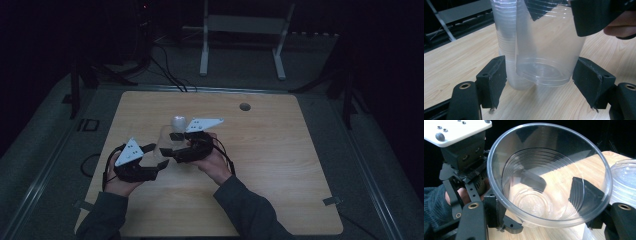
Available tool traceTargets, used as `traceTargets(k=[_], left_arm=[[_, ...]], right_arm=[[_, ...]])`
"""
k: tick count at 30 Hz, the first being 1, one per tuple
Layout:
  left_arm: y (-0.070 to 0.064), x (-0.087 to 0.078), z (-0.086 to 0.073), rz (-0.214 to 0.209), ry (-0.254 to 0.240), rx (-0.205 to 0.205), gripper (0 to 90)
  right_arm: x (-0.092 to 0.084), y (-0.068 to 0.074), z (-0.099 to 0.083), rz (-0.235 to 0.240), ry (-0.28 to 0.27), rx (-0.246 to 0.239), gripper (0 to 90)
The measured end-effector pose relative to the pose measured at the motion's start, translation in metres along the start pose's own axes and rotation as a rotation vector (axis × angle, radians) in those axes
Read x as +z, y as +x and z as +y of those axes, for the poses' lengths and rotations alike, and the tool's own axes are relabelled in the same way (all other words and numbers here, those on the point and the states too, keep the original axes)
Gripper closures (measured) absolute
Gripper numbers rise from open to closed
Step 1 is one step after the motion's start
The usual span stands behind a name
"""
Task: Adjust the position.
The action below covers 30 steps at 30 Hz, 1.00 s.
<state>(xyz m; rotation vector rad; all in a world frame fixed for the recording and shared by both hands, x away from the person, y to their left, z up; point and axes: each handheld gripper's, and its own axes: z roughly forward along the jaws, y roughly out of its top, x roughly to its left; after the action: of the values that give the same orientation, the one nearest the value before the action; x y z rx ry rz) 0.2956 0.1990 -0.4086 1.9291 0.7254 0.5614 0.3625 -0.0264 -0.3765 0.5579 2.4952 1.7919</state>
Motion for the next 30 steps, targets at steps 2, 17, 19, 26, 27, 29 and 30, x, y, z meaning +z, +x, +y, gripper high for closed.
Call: traceTargets(k=[2,17,19,26,27,29,30], left_arm=[[-0.0015,0.0010,0.0004,0.007,0.009,0.007,28.1],[-0.0044,0.0077,-0.0001,-0.004,0.025,0.003,40.5],[-0.0039,0.0080,-0.0006,-0.012,0.017,-0.006,41.0],[-0.0014,0.0075,-0.0022,-0.044,-0.023,-0.050,41.3],[-0.0011,0.0073,-0.0023,-0.050,-0.030,-0.056,41.3],[-0.0008,0.0072,-0.0025,-0.059,-0.039,-0.067,41.4],[-0.0007,0.0071,-0.0025,-0.064,-0.044,-0.072,41.4]], right_arm=[[0.0009,0.0014,0.0006,-0.011,0.010,-0.017,32.6],[0.0073,0.0085,0.0006,-0.034,0.075,-0.066,30.7],[0.0071,0.0077,0.0004,-0.030,0.072,-0.060,29.6],[0.0056,0.0087,0.0011,0.003,0.039,-0.056,23.2],[0.0055,0.0092,0.0012,0.008,0.031,-0.056,22.4],[0.0051,0.0097,0.0014,0.012,0.014,-0.059,21.4],[0.0048,0.0099,0.0014,0.014,0.004,-0.056,21.0]])
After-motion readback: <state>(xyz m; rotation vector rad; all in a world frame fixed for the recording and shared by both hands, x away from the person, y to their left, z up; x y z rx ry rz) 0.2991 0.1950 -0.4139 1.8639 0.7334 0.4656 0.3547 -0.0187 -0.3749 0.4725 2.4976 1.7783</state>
